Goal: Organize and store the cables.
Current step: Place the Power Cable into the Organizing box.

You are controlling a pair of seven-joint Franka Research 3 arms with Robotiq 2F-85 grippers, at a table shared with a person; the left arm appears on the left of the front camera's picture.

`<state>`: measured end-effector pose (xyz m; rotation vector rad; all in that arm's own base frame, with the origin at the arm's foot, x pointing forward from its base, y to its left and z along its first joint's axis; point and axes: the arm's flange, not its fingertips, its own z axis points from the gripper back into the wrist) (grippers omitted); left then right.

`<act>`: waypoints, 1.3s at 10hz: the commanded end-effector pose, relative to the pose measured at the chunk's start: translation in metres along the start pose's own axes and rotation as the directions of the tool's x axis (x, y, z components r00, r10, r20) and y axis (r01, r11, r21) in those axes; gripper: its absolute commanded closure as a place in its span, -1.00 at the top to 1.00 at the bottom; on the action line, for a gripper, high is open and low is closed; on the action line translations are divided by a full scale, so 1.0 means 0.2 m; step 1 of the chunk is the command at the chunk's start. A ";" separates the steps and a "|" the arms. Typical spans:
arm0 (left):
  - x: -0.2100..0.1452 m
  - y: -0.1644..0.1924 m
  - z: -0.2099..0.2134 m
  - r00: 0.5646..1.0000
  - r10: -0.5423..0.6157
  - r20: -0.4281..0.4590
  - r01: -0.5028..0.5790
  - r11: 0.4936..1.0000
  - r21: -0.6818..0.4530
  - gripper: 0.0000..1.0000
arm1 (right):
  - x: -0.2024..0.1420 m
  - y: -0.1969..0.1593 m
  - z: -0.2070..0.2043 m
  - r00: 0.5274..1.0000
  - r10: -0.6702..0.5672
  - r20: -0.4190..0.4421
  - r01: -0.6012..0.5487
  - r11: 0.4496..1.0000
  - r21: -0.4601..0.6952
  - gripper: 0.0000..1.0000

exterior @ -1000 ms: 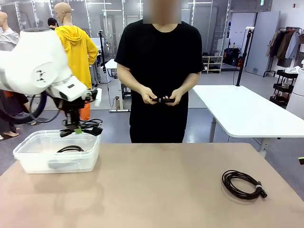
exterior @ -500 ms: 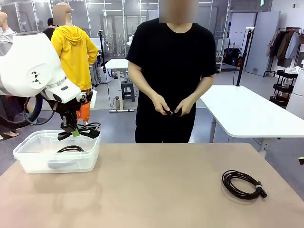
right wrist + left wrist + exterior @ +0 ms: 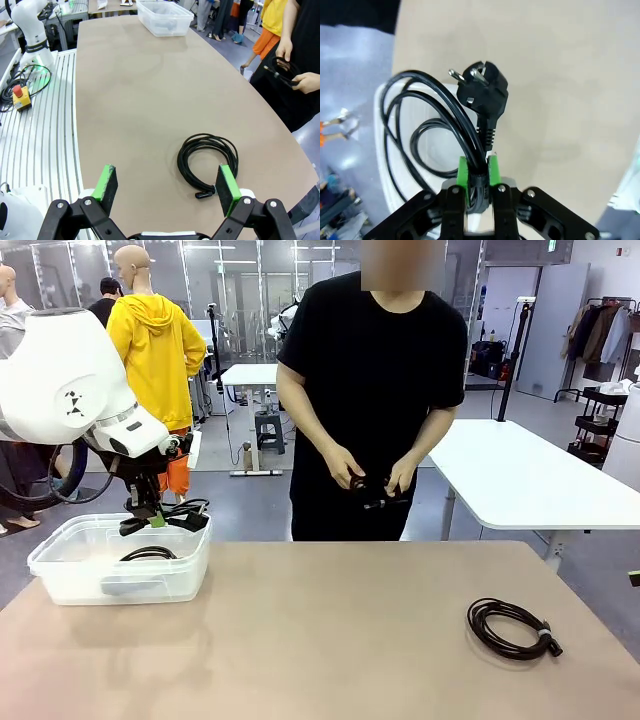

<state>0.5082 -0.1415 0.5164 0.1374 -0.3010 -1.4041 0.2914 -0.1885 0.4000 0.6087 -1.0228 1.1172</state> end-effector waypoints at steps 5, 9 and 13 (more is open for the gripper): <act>-0.39 0.26 -0.17 0.999 -0.041 -0.007 0.041 0.997 0.064 -0.64 | 0.00 -0.01 0.00 1.000 0.019 0.013 -0.019 1.000 -0.006 1.00; -0.45 0.37 -0.41 0.999 0.022 -0.045 -0.023 0.999 -0.025 -0.64 | 0.00 -0.01 0.00 1.000 0.019 0.013 -0.019 1.000 -0.006 1.00; -0.46 0.38 -0.50 0.997 0.039 -0.071 -0.043 0.998 -0.054 -0.05 | 0.00 -0.01 0.00 1.000 0.019 0.013 -0.019 1.000 -0.006 1.00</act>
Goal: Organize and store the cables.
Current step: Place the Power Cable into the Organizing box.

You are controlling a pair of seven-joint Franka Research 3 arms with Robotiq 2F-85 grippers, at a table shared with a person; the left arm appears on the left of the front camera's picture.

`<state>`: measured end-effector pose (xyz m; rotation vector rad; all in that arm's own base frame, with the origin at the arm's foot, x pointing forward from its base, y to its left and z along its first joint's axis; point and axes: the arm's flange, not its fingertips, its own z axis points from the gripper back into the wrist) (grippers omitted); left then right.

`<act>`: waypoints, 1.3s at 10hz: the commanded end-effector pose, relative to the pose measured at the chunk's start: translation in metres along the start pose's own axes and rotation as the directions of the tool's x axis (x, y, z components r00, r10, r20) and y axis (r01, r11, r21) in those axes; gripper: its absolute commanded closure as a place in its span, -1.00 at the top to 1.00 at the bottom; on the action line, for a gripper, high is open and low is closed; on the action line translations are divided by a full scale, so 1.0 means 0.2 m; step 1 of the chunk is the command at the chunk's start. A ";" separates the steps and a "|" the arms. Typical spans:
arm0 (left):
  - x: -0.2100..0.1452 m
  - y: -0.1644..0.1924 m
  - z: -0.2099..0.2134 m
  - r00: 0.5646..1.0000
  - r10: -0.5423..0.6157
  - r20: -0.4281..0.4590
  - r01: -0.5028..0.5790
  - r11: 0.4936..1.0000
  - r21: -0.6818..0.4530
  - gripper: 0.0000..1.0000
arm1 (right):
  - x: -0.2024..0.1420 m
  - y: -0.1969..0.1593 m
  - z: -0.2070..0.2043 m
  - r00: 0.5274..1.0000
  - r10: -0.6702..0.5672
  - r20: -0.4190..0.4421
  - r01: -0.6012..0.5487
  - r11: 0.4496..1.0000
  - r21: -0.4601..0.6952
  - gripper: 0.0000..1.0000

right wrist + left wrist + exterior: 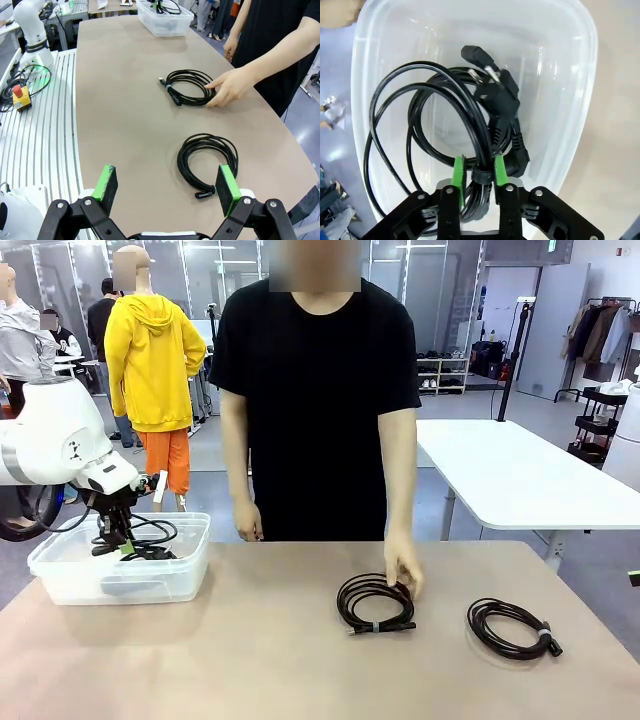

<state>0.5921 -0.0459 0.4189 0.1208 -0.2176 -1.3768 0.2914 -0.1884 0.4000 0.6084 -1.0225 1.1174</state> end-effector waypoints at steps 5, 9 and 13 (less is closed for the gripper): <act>-0.01 -0.02 0.10 1.000 0.009 -0.021 -0.009 1.000 0.005 1.00 | 0.00 -0.01 0.00 1.000 0.019 0.014 -0.019 1.000 -0.006 1.00; -0.10 -0.07 0.09 0.992 0.120 -0.036 -0.121 0.993 -0.006 0.93 | 0.00 -0.01 0.00 1.000 0.019 0.014 -0.019 1.000 -0.006 1.00; -0.02 -0.02 0.12 1.000 0.027 0.001 -0.027 1.000 0.008 0.93 | 0.00 -0.01 0.00 1.000 0.019 0.014 -0.019 1.000 -0.006 1.00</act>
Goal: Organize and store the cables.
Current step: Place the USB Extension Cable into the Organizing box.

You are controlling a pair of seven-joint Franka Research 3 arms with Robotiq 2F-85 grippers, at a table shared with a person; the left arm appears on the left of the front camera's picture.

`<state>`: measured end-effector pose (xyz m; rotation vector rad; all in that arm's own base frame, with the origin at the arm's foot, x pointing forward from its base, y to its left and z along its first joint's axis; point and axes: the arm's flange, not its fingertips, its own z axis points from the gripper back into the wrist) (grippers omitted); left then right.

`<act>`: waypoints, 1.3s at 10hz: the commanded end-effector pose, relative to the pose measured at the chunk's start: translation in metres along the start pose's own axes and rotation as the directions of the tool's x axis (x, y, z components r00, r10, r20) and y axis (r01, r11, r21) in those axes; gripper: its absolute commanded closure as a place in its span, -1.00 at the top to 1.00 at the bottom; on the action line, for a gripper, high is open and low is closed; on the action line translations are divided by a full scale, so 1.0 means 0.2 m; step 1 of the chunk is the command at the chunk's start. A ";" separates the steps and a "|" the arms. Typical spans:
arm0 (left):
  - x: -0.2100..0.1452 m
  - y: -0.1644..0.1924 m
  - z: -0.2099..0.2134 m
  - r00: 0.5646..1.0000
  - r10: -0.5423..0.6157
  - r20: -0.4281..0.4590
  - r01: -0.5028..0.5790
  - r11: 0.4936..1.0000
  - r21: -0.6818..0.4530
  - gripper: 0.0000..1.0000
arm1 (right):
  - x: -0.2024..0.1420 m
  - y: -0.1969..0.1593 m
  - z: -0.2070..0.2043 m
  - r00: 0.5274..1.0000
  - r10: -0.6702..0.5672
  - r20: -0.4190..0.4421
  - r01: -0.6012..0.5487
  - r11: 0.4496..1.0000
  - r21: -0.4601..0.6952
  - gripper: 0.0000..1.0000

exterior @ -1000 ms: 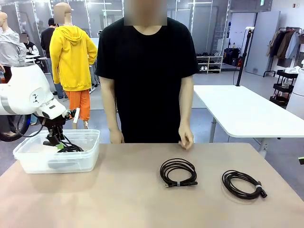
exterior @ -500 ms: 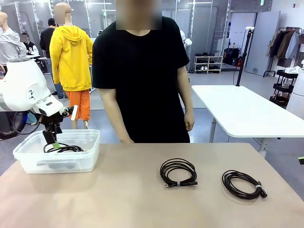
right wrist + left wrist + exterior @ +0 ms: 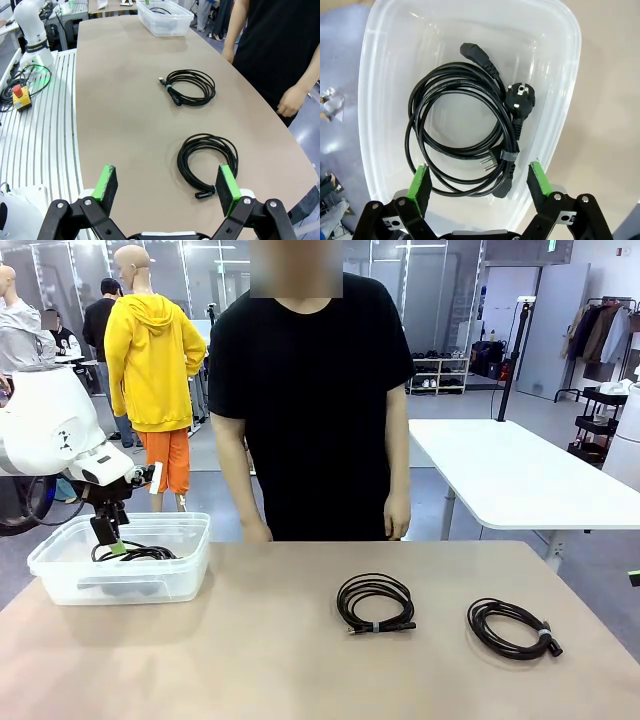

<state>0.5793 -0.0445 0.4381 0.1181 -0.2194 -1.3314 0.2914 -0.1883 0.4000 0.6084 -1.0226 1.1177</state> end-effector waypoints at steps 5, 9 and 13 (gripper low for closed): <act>-0.01 0.02 0.01 1.000 -0.018 0.002 0.018 1.000 0.005 0.93 | 0.00 -0.01 0.00 1.000 0.018 0.014 -0.018 1.000 -0.006 1.00; 0.00 0.00 0.00 1.000 -0.005 0.000 0.005 1.000 0.001 0.93 | 0.00 -0.01 0.00 1.000 0.018 0.014 -0.018 1.000 -0.006 1.00; -0.33 -0.35 0.58 0.945 0.165 0.282 -0.146 0.985 -0.089 0.94 | 0.00 -0.01 0.00 1.000 0.018 0.014 -0.018 1.000 -0.006 1.00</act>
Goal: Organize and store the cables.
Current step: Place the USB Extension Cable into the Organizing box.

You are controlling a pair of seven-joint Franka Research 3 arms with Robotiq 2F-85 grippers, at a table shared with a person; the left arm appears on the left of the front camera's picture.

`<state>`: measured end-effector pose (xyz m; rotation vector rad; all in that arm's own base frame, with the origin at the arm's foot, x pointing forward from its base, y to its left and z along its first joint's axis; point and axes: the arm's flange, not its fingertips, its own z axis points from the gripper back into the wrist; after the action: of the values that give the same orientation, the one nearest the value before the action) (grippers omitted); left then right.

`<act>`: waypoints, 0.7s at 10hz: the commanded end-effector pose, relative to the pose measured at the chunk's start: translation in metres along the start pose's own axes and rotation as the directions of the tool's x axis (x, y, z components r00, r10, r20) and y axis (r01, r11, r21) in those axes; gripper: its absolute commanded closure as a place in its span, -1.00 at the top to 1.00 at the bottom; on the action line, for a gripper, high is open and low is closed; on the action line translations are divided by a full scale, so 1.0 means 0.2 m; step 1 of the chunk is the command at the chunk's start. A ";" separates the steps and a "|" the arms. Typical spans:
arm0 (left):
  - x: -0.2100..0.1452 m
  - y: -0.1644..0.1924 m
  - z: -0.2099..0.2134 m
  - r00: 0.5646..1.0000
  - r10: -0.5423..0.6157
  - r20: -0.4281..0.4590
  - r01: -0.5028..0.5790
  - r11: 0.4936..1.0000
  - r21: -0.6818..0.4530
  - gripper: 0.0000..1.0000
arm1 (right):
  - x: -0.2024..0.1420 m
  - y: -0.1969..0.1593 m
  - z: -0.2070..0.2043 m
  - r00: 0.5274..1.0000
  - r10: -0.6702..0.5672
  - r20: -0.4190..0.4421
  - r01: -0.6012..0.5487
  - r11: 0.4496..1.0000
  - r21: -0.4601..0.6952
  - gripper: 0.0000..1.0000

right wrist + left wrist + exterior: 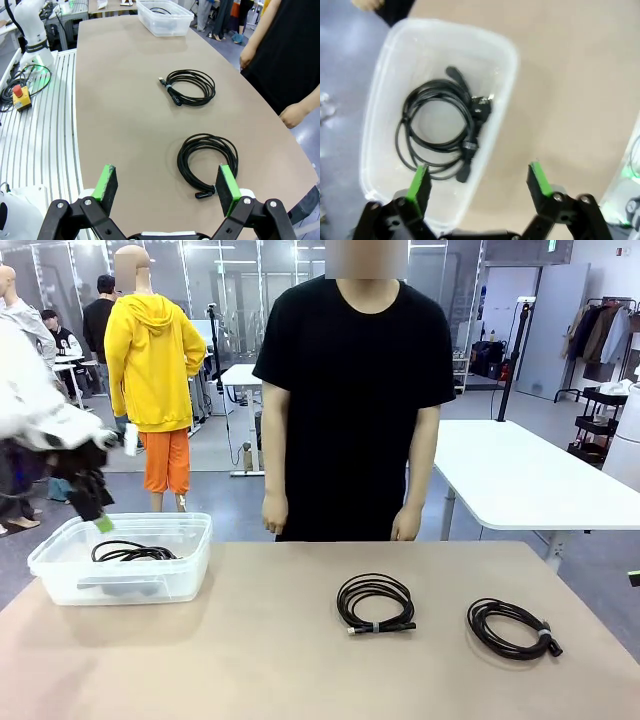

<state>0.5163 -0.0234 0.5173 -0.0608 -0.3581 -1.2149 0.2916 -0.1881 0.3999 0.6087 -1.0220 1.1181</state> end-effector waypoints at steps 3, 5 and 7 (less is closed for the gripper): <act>-0.35 -0.37 0.18 0.944 0.045 0.326 -0.040 0.999 -0.022 0.94 | 0.00 -0.01 0.01 1.000 0.018 0.014 -0.018 1.000 -0.007 1.00; -0.41 -0.47 0.13 0.915 0.053 0.400 -0.055 0.998 -0.006 0.94 | 0.00 -0.01 0.01 1.000 0.018 0.014 -0.018 1.000 -0.007 1.00; -0.45 -0.52 0.11 0.904 0.049 0.425 -0.057 0.998 0.006 0.94 | 0.00 -0.01 0.01 1.000 0.018 0.014 -0.018 1.000 -0.007 1.00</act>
<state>0.3889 0.0275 0.4995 -0.3238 -0.6873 -1.1266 0.2916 -0.1881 0.3999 0.6086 -1.0221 1.1181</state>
